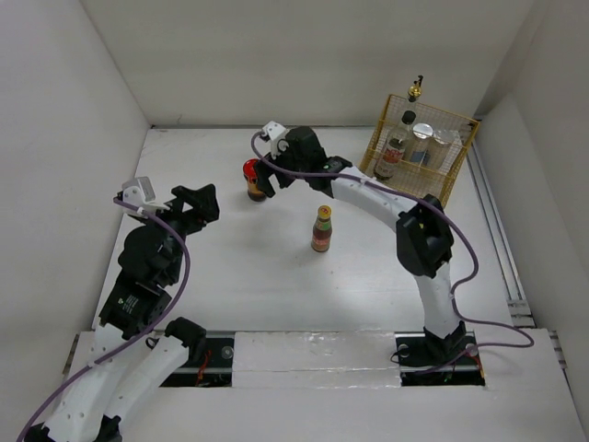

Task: Organize the condiment bottles

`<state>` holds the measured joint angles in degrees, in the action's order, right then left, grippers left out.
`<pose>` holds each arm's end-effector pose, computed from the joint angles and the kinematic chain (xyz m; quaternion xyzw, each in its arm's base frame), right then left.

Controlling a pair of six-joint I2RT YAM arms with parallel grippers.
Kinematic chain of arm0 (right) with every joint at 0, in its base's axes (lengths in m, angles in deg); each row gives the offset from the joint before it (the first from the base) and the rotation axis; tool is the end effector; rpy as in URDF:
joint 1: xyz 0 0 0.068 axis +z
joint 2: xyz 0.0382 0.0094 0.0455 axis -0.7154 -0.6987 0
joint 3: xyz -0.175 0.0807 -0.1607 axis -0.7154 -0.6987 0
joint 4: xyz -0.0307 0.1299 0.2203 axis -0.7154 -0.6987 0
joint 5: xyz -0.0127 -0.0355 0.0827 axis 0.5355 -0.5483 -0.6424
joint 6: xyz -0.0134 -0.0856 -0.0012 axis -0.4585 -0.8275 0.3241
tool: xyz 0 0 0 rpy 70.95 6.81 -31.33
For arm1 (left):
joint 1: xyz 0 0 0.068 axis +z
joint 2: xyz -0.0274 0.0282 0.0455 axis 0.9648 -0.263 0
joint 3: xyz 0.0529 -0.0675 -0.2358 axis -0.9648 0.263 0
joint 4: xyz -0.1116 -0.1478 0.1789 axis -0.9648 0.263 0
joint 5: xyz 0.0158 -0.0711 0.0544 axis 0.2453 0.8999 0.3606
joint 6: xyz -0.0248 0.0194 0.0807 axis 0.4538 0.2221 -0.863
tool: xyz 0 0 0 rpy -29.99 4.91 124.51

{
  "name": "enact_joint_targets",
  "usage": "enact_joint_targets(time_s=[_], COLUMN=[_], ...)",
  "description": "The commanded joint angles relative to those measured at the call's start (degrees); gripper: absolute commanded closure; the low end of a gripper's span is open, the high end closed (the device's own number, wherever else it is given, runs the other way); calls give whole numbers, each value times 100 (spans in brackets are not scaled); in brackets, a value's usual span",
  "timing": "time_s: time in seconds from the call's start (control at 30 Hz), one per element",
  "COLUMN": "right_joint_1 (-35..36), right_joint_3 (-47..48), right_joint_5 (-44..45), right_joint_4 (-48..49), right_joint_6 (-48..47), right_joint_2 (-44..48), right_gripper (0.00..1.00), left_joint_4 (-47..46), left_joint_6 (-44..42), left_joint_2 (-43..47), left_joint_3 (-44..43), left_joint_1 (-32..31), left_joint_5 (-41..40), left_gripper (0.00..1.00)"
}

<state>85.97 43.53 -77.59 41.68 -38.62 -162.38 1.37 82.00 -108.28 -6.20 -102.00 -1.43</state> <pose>0.3884 0.3512 0.2471 -0.3664 0.7670 0.2543 0.4612 0.1615 -0.0487 0.3861 -0.1518 0.6448 -0.2137 0.7180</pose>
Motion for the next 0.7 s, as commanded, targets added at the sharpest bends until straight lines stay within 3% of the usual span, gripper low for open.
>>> enact_joint_targets(time_s=[0.0,0.27,0.5,0.6,0.63,0.67], right_joint_1=[110,225,338,339,339,391], right_joint_3=[675,1440,1933,2056,2117,2118], right_joint_5=[100,345,767,768,768,768], right_joint_4=[-593,-480,205,504,557,679], right_joint_6=[-240,-240,32,103,172,173], right_joint_2=[-128,-1077,-1675,-1737,-1789,-1790], right_gripper=[1,1,1,5,16,20], left_joint_4=[-141,-194,-194,-194,-246,-246], left_joint_6=[53,0,-53,-53,-53,-53], left_joint_2=[-30,-30,-83,-83,-83,-83], left_joint_3=[8,8,8,8,8,8], left_joint_1=[26,26,26,26,26,26], left_joint_5=[96,263,325,377,377,377], left_gripper=[18,18,18,18,18,18])
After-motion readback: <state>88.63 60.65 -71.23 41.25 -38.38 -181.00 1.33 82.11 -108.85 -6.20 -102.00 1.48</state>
